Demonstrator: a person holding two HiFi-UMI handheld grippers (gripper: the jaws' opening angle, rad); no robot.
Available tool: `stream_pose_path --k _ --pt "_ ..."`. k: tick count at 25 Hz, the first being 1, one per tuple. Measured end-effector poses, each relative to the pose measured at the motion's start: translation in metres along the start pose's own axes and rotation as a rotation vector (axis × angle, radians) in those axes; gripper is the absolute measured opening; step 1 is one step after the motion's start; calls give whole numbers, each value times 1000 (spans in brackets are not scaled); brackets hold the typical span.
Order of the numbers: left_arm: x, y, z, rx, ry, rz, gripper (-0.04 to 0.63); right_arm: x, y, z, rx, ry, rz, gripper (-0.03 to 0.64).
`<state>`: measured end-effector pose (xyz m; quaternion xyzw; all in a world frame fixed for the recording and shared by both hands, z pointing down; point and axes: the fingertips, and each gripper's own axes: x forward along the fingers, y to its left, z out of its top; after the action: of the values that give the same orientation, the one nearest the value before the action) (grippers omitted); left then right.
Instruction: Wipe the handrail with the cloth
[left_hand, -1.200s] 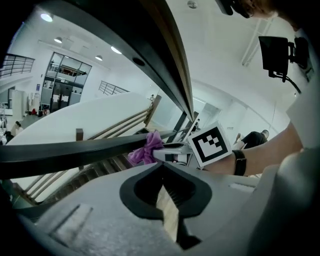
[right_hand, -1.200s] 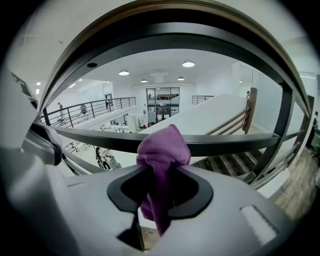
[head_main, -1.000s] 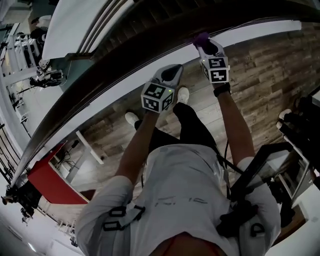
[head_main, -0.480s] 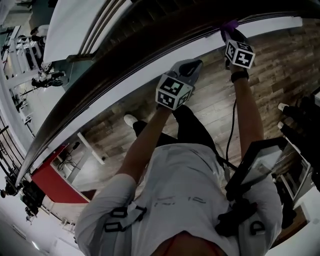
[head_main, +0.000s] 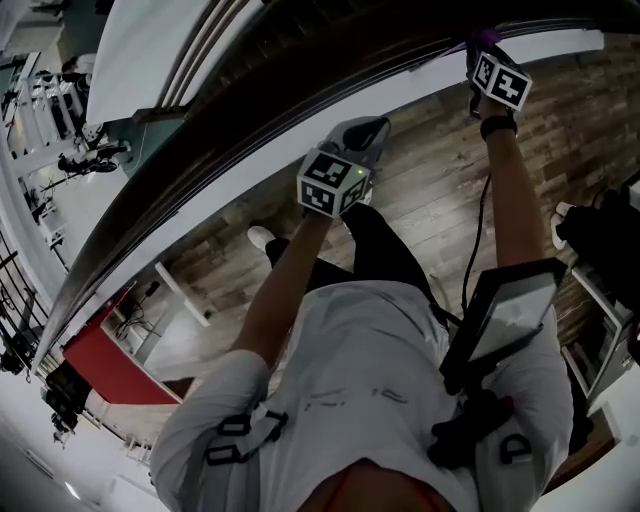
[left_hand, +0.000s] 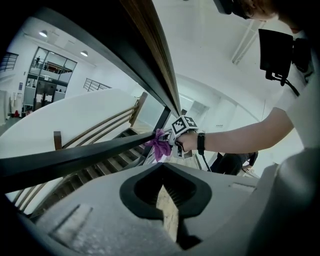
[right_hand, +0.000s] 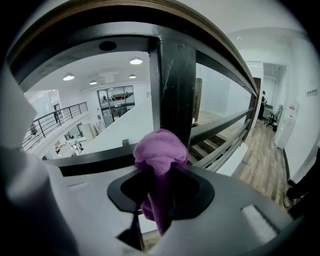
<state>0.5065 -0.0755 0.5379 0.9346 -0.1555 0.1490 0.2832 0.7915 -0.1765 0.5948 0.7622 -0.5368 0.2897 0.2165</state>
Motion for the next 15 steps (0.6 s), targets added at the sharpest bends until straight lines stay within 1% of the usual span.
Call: stream_pose_path --k 3,7,12,15 --pt "-12 4 -1 0 -9 12 2 -2 -4 1 -31 27 -12 101" --pt "-37 16 -3 -24 -27 44 2 -12 7 2 -27 8 -19 100" --pt "-85 27 -17 -48 -46 83 2 -35 43 -2 -61 -12 8 100" --pt "-122 35 -24 -69 -67 114 2 -55 75 -9 -84 -18 28 100"
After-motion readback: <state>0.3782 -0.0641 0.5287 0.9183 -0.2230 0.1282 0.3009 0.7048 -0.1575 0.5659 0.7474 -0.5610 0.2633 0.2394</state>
